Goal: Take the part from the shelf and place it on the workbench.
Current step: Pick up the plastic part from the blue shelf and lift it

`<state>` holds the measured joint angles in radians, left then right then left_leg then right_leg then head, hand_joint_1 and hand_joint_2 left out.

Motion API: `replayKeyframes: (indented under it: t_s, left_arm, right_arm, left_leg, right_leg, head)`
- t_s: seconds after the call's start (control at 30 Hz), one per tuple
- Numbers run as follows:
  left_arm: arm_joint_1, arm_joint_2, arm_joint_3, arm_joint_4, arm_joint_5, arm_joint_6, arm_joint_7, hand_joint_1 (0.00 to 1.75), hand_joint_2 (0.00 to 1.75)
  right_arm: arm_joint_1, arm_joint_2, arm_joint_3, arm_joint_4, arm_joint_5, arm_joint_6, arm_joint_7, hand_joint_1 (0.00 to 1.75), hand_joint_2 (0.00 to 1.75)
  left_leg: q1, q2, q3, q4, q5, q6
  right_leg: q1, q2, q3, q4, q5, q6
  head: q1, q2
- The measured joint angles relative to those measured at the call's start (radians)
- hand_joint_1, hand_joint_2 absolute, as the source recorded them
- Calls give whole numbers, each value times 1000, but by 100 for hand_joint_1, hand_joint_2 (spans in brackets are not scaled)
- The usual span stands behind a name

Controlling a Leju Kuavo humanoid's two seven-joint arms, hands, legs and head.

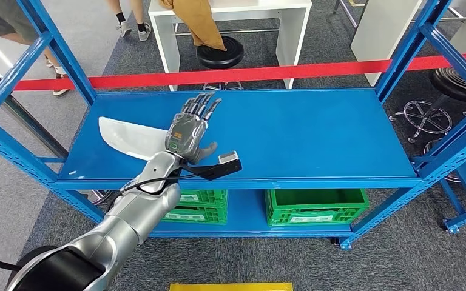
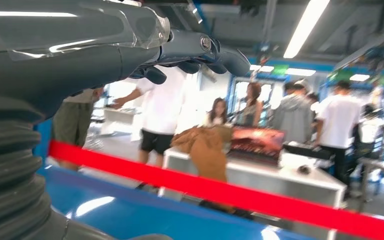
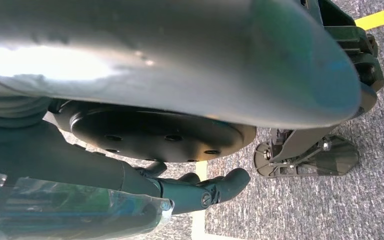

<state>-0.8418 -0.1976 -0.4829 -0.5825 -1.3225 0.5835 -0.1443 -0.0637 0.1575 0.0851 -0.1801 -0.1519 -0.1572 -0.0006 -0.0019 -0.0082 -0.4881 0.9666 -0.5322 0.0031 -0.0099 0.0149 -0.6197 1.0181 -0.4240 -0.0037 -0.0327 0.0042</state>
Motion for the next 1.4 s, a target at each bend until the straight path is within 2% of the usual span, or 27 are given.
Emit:
replayKeyframes:
  t_s: [0.37, 0.77, 1.17, 1.4]
  left_arm:
    - [77, 22, -8, 64, -15, 4, 67, 0, 175]
    - [132, 57, -11, 70, -59, 30, 136, 0, 175]
    - [163, 100, 4, 67, -230, 65, 299, 0, 175]
    - [177, 139, 22, 51, -243, 78, 343, 0, 175]
  right_arm:
    - [0, 0, 2, 0, 11, -6, -3, 0, 0]
    - [-2, 0, 4, 0, 17, -6, -5, 0, 0]
    - [-1, -1, 5, 0, 17, -3, -2, 0, 0]
    - [-1, -1, 5, 0, 19, 0, -3, 0, 0]
  left_leg:
    - [0, 0, 0, 0, 0, 0]
    - [0, 0, 0, 0, 0, 0]
    - [0, 0, 0, 0, 0, 0]
    - [0, 0, 1, 0, 0, 0]
  right_leg:
    - [0, 0, 0, 0, 0, 0]
    - [0, 0, 0, 0, 0, 0]
    - [0, 0, 0, 0, 0, 0]
    - [0, 0, 1, 0, 0, 0]
  head:
    - [0, 0]
    - [0, 0]
    - [0, 0]
    - [0, 0]
